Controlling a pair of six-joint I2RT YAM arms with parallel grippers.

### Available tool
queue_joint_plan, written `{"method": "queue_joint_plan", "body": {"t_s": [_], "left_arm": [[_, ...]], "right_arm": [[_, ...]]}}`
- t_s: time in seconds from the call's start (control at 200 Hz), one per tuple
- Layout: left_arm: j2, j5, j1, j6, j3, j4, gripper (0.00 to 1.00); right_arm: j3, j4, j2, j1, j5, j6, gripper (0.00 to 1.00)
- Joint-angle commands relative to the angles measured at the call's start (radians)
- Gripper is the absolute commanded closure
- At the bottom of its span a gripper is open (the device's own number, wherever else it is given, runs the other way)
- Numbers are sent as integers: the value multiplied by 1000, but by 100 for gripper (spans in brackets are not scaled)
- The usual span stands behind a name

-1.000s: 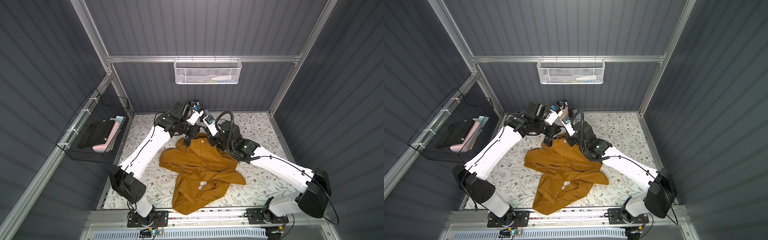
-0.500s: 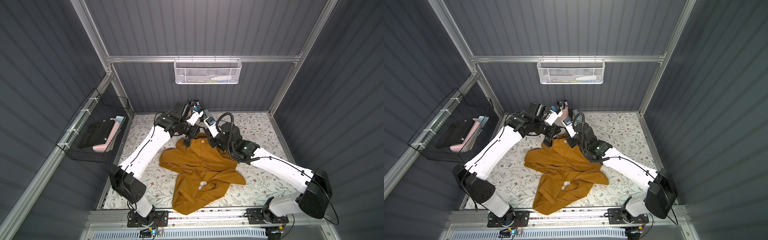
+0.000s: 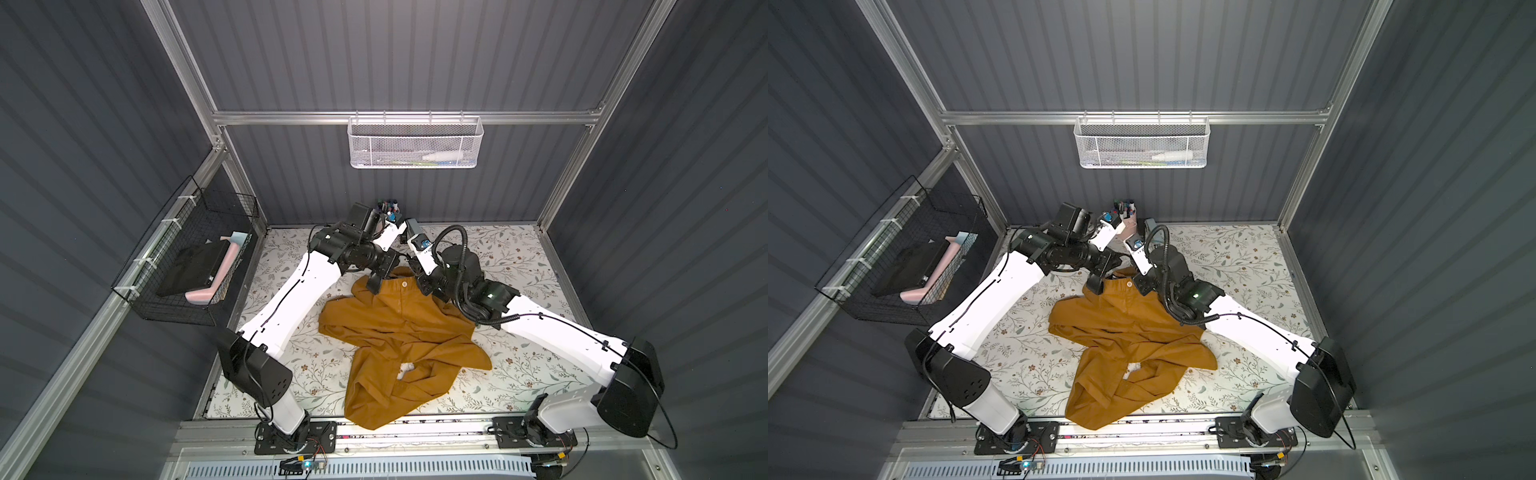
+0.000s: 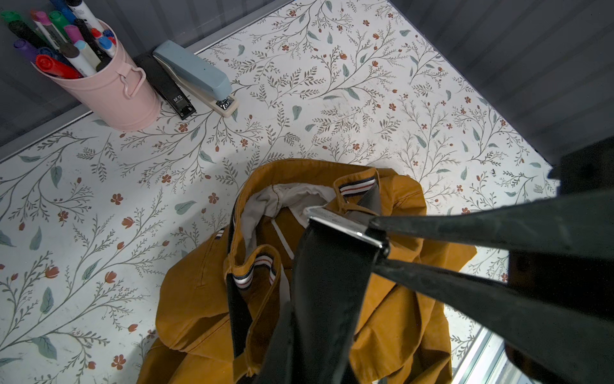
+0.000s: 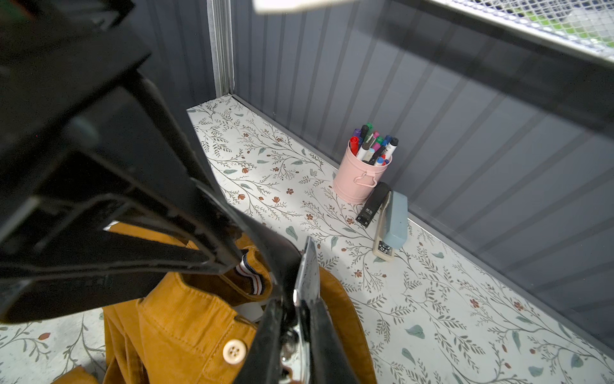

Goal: Remove the belt from the trousers

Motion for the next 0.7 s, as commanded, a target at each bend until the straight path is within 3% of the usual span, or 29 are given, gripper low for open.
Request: {"method": "queue_joint_plan", "body": {"t_s": [0.0, 0.195, 0.695], "left_arm": [[-18, 32, 2, -28, 24, 33, 100], [-17, 34, 2, -29, 21, 32, 100], [-8, 31, 2, -30, 19, 29, 100]], "right_arm": [[3, -24, 11, -3, -30, 15, 79], [26, -23, 21, -3, -44, 18, 73], [28, -24, 11, -3, -39, 27, 73]]}}
